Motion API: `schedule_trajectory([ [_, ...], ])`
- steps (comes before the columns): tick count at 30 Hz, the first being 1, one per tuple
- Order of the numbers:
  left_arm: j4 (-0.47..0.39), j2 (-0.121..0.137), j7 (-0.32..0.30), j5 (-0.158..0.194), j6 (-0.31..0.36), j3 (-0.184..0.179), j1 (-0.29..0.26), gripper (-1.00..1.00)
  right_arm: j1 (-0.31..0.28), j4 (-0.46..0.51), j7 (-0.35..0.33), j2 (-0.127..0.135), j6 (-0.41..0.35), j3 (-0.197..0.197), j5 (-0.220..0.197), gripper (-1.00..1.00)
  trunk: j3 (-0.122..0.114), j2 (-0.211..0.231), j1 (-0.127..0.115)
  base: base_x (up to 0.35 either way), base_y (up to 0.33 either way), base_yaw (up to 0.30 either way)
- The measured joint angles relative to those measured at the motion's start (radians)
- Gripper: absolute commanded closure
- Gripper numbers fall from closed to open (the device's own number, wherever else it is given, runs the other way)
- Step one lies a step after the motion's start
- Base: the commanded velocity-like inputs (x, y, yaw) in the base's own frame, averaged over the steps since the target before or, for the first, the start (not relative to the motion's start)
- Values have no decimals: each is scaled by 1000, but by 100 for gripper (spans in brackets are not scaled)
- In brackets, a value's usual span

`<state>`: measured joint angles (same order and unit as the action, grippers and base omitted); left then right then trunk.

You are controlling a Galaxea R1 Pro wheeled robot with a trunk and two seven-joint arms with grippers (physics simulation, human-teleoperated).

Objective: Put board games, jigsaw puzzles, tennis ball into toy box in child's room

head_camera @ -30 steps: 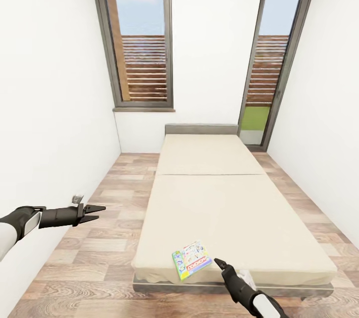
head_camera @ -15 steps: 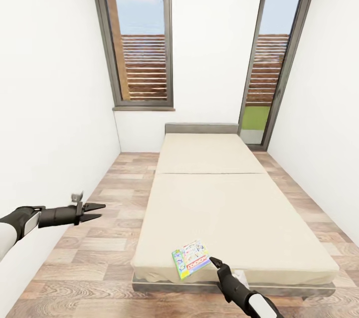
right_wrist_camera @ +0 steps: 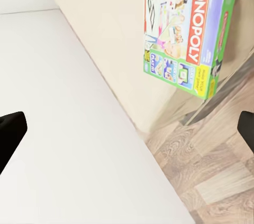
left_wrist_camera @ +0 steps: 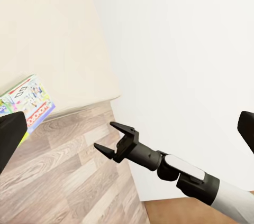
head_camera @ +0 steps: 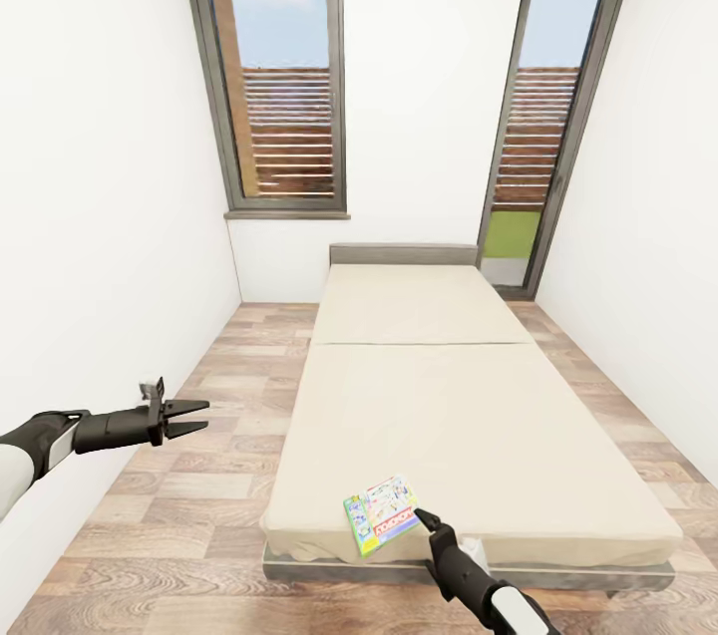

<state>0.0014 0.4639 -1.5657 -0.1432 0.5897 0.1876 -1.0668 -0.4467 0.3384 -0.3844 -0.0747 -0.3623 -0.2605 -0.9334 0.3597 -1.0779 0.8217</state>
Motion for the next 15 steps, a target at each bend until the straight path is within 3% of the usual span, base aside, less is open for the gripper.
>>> schedule_trajectory([
  [5, 0, 0, 0, 0, 1, 3, 0, -100, 1, -3, 0, 7, -2, -1, -74, -100, 16, -35, 19, 0, 0, 0],
  [9, 1, -1, 0, 1, 2, 5, 0, -100, 1, -8, 0, 13, -1, -2, -163, -100, 28, -63, 35, 0, 0, 0],
  [15, 1, -1, 0, 1, 2, 5, 0, -100, 1, -10, 4, 17, 3, -2, -201, -100, 47, -105, 58, 0, 0, 0],
])
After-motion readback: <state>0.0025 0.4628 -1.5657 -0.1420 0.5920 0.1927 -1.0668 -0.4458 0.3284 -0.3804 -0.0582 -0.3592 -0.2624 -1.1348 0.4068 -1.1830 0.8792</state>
